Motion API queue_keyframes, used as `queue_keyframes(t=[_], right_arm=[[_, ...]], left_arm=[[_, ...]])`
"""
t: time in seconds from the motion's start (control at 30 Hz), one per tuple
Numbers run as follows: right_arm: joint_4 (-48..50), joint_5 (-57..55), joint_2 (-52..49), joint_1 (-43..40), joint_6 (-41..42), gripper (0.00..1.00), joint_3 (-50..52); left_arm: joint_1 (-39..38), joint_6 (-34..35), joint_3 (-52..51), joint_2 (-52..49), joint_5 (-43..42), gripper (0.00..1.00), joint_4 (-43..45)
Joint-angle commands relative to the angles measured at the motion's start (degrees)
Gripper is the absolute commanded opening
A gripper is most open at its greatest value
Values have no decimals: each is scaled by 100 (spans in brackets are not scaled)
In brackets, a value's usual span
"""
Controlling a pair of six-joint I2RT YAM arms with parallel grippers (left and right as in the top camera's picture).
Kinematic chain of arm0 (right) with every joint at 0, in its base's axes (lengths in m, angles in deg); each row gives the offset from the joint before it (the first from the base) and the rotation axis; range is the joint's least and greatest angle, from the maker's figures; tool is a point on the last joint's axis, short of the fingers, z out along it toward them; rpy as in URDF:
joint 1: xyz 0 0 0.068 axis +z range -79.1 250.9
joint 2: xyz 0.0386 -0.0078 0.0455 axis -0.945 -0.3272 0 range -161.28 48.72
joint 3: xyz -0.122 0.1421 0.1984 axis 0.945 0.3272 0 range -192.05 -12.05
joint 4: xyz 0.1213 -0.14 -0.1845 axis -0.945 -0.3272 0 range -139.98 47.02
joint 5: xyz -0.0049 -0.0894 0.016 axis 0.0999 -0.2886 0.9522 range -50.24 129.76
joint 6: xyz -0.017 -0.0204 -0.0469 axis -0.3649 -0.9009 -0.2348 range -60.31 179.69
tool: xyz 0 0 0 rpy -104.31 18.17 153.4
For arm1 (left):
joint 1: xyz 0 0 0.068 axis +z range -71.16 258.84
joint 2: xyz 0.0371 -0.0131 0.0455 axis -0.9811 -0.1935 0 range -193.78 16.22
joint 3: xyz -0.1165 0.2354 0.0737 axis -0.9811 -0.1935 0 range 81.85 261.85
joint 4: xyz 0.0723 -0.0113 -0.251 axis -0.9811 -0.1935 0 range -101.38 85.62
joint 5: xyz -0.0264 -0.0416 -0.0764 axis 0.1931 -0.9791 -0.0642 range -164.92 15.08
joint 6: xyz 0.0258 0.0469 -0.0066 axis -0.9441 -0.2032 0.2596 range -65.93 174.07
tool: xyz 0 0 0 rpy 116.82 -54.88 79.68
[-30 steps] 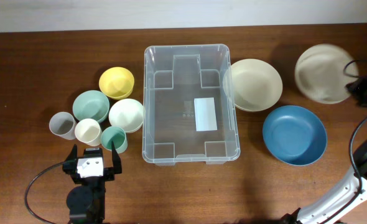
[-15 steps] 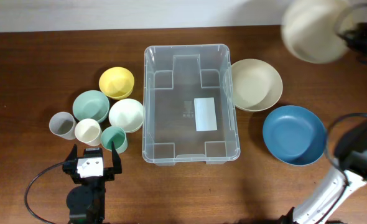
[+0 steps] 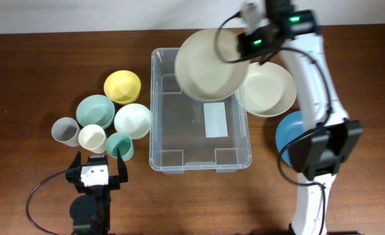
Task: Pack container
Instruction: 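Lift the cream bowl with the right gripper and lower it into the bin, then release and move the right gripper to the other cream bowl's rim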
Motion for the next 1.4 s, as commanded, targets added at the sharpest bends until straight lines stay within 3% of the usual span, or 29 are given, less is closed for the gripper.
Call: queue_keyframes(t=[0.0,0.23,0.77,0.8,0.83,0.87,1.17,1.37], right_arm=[[-15,-1047,214,409,-85,4,-120],[-35,-1274,-109,890,-42,4,-107],[223,-1248,-999,807,-42,4,-98],[286,-1246,-997,807,-39,8,-101],[343,-1241,-981,807,-37,39,-107],[393,-1226,-957,807,-24,53,-114],[162,-1482,-553,680,562,56,-960],[-662,-1998,-341,-101,1228,56,-1980]], left_arm=[[-7,-72,-44,22,-61,99,13],[-7,-72,-42,22,-61,100,13],[-7,-72,-44,22,-61,99,13],[-7,-72,-42,22,-61,99,13],[-7,-72,-44,22,-61,100,13],[-7,-72,-44,22,-61,99,13],[-7,-72,-44,22,-61,100,13],[-7,-72,-44,22,-61,99,13]])
